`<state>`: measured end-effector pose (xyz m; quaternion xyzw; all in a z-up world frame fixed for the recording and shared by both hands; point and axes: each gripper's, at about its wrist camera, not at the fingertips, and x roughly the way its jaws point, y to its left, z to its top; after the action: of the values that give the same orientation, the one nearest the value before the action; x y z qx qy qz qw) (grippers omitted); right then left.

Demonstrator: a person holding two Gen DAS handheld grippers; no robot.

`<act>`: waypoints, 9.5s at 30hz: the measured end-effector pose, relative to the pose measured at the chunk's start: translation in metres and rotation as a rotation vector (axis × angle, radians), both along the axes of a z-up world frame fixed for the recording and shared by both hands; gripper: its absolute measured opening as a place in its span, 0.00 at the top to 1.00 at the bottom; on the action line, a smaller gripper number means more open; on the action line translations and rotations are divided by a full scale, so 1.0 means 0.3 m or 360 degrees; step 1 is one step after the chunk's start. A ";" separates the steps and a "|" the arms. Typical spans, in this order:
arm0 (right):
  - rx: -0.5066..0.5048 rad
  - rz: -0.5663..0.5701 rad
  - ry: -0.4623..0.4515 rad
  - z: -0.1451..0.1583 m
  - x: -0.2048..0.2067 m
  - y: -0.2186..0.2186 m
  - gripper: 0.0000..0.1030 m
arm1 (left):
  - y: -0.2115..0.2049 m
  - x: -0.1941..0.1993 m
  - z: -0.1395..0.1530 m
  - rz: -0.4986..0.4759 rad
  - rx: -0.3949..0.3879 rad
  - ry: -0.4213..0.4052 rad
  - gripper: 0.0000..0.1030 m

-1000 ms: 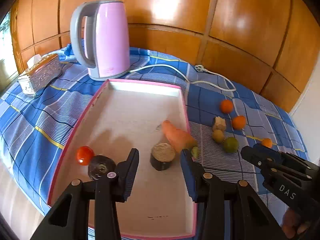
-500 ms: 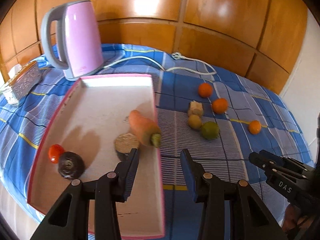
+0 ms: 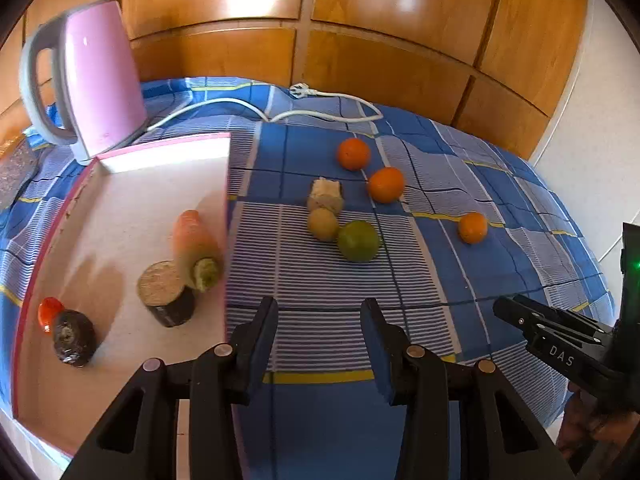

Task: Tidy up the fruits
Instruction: 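Move the right tool to an orange while the left tool moves to the green lime, then grasp the orange with the right tool while the left tool grasps the green lime, then carry the lime into the tray with the left tool while the right tool carries the orange, then release the lime in the tray with the left tool while the right tool releases the orange, then move the left tool to the small yellow fruit while the right tool moves to another orange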

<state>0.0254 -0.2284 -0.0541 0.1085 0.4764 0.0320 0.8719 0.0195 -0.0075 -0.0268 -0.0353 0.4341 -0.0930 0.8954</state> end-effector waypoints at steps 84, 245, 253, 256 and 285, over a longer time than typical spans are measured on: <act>-0.0157 0.0148 -0.0164 -0.042 0.225 0.030 0.64 | -0.164 0.117 -0.113 -0.0112 -0.0051 0.0015 0.68; 0.0125 0.0330 -0.0190 0.105 0.082 0.375 0.62 | 0.240 -0.036 0.100 0.0274 -0.0006 -0.0183 0.63; 0.0131 0.0205 -0.0155 0.075 0.121 0.271 0.62 | 0.129 0.007 0.084 0.0085 -0.0029 -0.0169 0.63; 0.0132 0.0192 -0.0134 0.060 0.129 0.259 0.62 | 0.090 0.036 0.064 0.0040 -0.0027 -0.0138 0.63; 0.0129 0.0291 -0.0150 0.015 0.384 0.208 0.56 | -0.075 0.312 -0.097 0.0024 0.0008 0.0036 0.63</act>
<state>0.1407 -0.1660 -0.0496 0.0981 0.4411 0.1358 0.8817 0.1130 -0.0300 -0.0560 -0.0376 0.4442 -0.0847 0.8911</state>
